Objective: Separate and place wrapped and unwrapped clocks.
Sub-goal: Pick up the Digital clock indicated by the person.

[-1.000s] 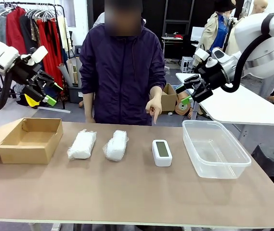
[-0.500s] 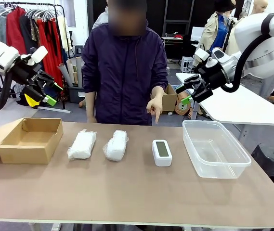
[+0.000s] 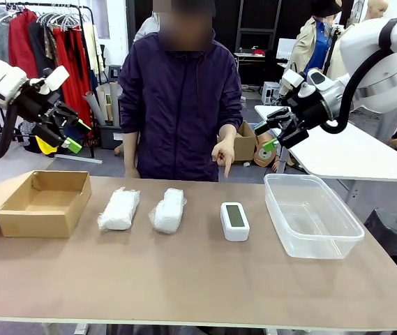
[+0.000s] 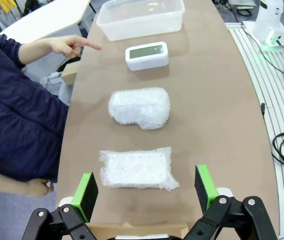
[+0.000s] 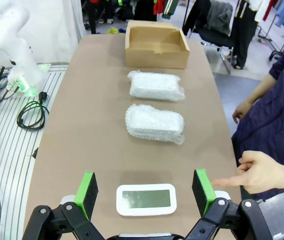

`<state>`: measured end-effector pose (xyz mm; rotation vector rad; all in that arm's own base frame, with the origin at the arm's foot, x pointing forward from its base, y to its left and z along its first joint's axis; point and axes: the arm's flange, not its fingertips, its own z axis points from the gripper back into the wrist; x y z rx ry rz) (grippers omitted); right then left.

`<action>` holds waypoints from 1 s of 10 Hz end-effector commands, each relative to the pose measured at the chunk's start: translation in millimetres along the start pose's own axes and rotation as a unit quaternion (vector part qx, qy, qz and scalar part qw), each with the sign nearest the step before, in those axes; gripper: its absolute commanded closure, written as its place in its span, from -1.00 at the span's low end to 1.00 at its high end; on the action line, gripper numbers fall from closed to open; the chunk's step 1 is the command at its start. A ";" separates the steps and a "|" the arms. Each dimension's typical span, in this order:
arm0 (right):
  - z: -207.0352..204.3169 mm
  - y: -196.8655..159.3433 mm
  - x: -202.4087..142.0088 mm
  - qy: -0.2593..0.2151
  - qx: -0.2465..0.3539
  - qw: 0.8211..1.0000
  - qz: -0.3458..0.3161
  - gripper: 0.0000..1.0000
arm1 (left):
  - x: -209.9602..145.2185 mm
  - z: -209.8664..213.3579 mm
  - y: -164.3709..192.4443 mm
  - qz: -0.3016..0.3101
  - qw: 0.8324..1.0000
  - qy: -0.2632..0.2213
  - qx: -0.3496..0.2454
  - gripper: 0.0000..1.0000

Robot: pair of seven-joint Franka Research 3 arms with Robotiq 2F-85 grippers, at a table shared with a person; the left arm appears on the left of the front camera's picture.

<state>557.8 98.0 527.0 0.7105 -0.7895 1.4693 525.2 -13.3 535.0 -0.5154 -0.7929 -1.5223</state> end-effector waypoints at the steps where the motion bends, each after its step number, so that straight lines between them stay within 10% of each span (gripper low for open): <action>1: 0.6 0.0 0.0 0.002 0.000 1.000 0.001 -1.00 | 0.3 1.3 0.2 -0.001 1.000 -0.002 0.002 -1.00; 10: -1.7 0.2 10.0 0.021 -0.004 0.999 -0.039 -1.00 | 0.3 1.3 0.2 -0.001 1.000 -0.002 0.002 -1.00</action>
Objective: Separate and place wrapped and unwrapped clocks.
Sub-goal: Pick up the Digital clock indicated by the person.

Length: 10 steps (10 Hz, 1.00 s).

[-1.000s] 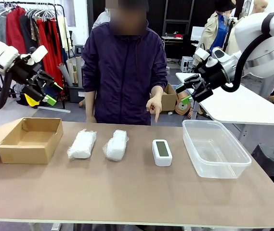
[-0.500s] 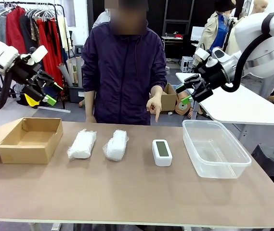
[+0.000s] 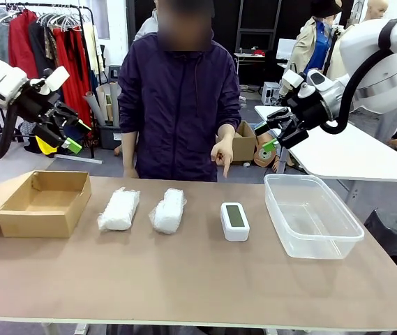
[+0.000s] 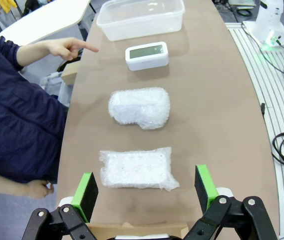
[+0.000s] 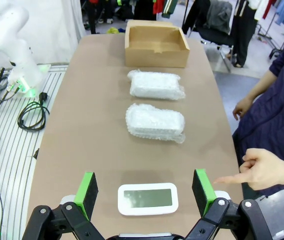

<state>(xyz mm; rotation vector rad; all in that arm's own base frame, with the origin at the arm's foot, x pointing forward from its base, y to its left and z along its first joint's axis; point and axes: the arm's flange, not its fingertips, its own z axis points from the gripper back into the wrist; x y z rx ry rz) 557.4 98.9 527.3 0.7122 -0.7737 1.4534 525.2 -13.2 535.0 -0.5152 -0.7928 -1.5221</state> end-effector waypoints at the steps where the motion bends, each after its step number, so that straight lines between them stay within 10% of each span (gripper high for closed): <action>1: -1.2 -1.1 26.9 0.043 0.007 0.997 -0.061 -1.00 | 0.3 1.2 0.2 -0.001 1.000 -0.002 0.002 -1.00; 5: -16.6 4.7 92.1 0.131 0.028 0.987 -0.084 -1.00 | 0.3 1.2 0.2 -0.001 1.000 -0.002 0.002 -1.00; 10: -53.4 -0.9 132.1 0.354 -0.040 0.903 -0.241 -1.00 | 0.3 1.2 0.2 -0.001 1.000 -0.002 0.002 -1.00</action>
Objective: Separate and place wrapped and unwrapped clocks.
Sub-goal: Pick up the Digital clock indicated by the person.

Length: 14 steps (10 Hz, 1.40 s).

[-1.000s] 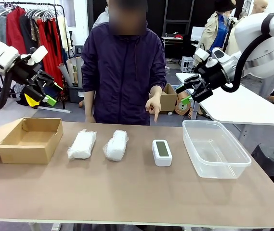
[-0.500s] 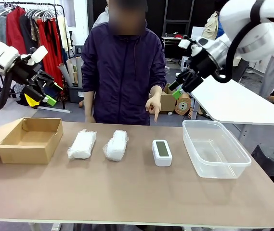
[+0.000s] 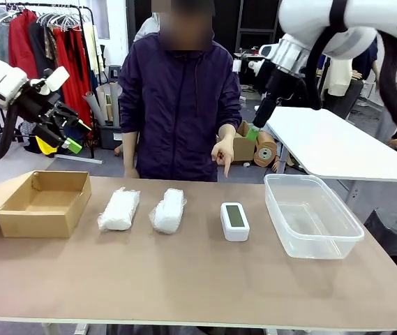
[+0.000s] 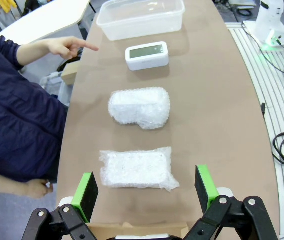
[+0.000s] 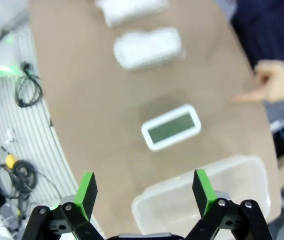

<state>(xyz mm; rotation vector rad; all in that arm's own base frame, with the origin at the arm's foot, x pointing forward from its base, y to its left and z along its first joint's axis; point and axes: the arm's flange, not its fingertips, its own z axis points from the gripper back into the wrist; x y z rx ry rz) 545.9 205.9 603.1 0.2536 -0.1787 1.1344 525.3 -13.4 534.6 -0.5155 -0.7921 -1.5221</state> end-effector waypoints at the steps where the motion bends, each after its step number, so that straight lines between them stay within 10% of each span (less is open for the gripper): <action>1: -16.9 -7.2 17.4 0.074 0.004 0.996 -0.040 -1.00 | 0.5 1.6 0.2 -0.001 1.000 -0.002 0.002 -1.00; 11: -59.0 -17.4 6.9 0.101 -0.034 0.991 -0.081 -1.00 | 0.5 1.6 0.2 -0.001 1.000 -0.002 0.002 -1.00; 14: -74.3 17.5 35.7 0.149 -0.086 0.954 -0.244 -1.00 | 0.5 1.6 0.2 -0.001 1.000 -0.002 0.002 -1.00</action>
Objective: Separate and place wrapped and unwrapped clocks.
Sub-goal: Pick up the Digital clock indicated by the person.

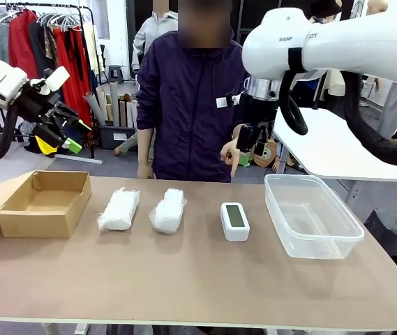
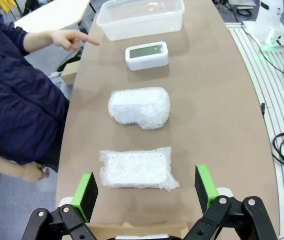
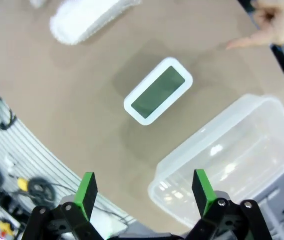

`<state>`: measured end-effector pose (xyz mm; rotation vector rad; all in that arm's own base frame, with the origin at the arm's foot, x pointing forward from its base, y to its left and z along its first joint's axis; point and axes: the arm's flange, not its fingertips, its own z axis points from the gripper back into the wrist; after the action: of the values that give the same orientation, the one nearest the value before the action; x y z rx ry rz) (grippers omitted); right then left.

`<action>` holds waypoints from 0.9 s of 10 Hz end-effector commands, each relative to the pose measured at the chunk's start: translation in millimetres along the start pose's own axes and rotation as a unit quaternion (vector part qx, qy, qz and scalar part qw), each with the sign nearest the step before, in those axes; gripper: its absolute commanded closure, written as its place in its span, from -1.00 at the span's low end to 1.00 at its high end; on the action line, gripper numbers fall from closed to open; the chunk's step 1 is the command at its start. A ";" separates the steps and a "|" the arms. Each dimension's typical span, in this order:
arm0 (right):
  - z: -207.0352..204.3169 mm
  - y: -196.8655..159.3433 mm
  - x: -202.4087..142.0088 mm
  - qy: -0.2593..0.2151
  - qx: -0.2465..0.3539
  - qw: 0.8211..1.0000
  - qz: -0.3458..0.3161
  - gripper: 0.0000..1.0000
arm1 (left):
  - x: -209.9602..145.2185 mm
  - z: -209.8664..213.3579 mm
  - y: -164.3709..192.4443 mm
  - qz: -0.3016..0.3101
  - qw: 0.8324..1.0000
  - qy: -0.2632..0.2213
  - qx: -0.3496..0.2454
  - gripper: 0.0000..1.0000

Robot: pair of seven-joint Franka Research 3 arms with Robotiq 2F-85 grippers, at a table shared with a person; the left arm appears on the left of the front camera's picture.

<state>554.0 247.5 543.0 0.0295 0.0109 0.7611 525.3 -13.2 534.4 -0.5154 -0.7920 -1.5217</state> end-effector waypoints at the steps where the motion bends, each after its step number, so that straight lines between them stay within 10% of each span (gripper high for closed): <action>1: -8.7 35.3 10.4 0.040 -0.050 0.989 -0.131 -1.00 | 0.7 1.6 0.1 -0.001 1.000 -0.002 0.002 -1.00; 5: -50.3 62.7 10.2 0.049 -0.107 0.955 -0.273 -1.00 | 0.7 1.6 0.1 -0.001 1.000 -0.002 0.002 -1.00; 9: -117.1 74.1 6.7 -0.013 -0.049 0.960 -0.274 -1.00 | 0.7 1.6 0.1 -0.001 1.000 -0.002 0.002 -1.00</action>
<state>513.9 315.9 440.1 -0.0967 -0.0140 0.2171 525.4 -13.2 534.5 -0.5153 -0.7920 -1.5216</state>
